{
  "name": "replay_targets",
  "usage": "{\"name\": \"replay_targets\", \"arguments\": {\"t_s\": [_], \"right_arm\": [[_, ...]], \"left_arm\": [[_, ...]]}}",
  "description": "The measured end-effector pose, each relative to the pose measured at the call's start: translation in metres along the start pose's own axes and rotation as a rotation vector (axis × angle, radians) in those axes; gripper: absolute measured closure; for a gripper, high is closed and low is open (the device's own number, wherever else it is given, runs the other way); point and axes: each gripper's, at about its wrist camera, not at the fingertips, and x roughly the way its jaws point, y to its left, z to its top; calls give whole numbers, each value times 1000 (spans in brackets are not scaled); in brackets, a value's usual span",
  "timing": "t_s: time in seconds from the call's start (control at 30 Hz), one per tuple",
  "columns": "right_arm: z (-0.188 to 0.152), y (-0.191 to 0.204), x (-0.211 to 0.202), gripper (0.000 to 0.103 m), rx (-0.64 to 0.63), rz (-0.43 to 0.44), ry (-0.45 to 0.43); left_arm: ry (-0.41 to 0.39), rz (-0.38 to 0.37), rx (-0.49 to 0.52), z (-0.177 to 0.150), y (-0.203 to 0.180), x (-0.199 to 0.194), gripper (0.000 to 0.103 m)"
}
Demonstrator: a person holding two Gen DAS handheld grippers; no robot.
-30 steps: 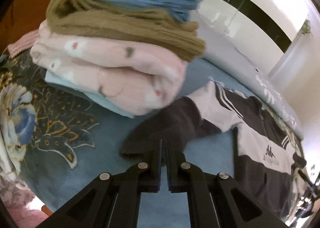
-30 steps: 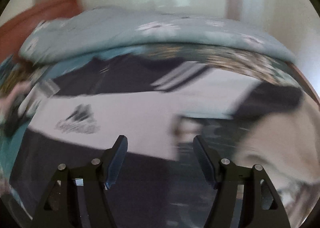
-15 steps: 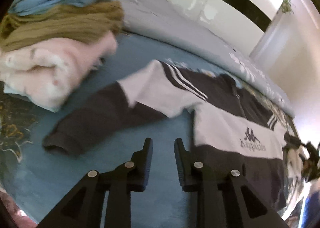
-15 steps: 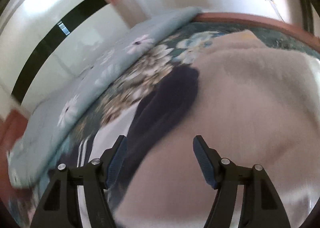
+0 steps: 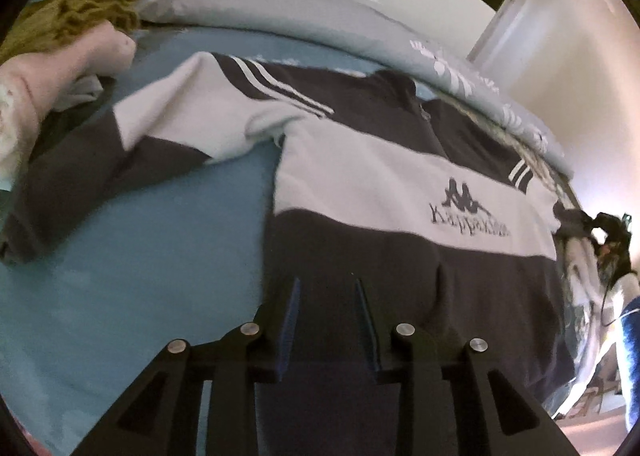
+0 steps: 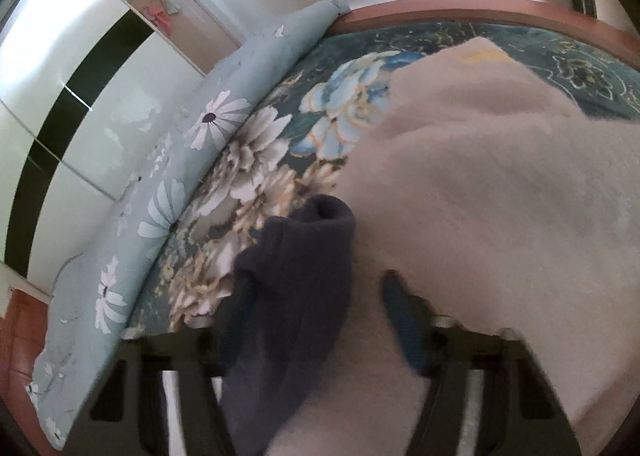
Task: Fold clothes
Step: 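Grasp the other sleeve cuff with the right gripper and lift it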
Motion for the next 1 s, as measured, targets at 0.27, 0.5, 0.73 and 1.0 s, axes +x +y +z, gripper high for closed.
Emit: {"name": "replay_targets", "arguments": {"t_s": [0.27, 0.5, 0.73, 1.0], "right_arm": [[2, 51, -40, 92, -95, 97, -64], [-33, 181, -116, 93, -402, 252, -166], [-140, 322, -141, 93, -692, 367, -143], [-277, 414, -123, 93, -874, 422, -73]], "left_arm": [[24, -17, 15, -9, -6, 10, 65], [-58, -49, -43, -3, 14, -14, 63], [-167, -84, -135, 7, 50, -48, 52], [-297, -76, -225, 9, 96, -86, 38]]}}
